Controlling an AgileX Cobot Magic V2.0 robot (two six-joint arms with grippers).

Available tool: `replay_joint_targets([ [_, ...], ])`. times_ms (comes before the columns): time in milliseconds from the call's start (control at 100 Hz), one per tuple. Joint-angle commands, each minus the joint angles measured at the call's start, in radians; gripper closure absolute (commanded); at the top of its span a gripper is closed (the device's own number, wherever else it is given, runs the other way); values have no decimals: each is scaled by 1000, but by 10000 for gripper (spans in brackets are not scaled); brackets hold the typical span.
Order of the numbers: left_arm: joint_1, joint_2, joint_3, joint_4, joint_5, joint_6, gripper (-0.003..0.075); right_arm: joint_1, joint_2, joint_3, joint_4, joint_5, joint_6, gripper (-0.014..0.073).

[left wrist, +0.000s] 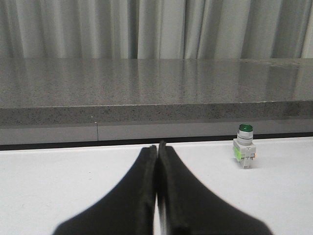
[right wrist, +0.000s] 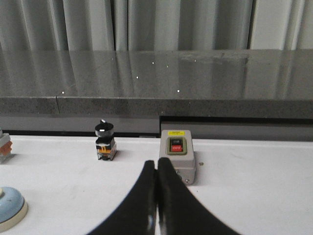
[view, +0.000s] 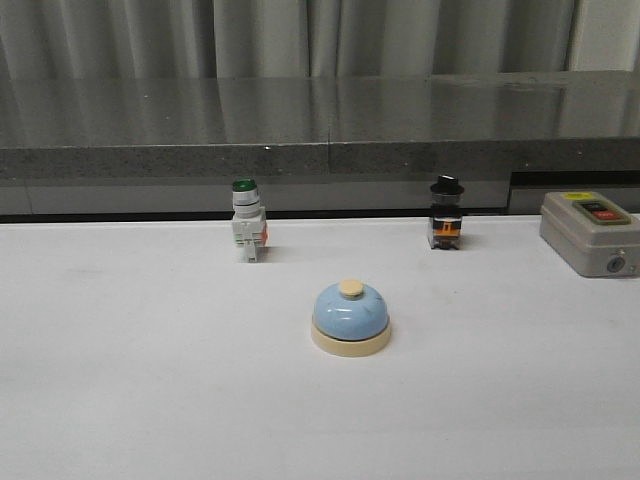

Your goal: Place and press bell with both arms

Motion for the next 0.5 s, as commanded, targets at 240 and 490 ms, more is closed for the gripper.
replay_joint_targets([
  [240, -8, -30, 43, 0, -84, -6, 740, -9, 141, -297, -8, 139, -5, 654],
  [490, -8, -30, 43, 0, -84, -6, 740, -9, 463, -651, 14, 540, -5, 654],
])
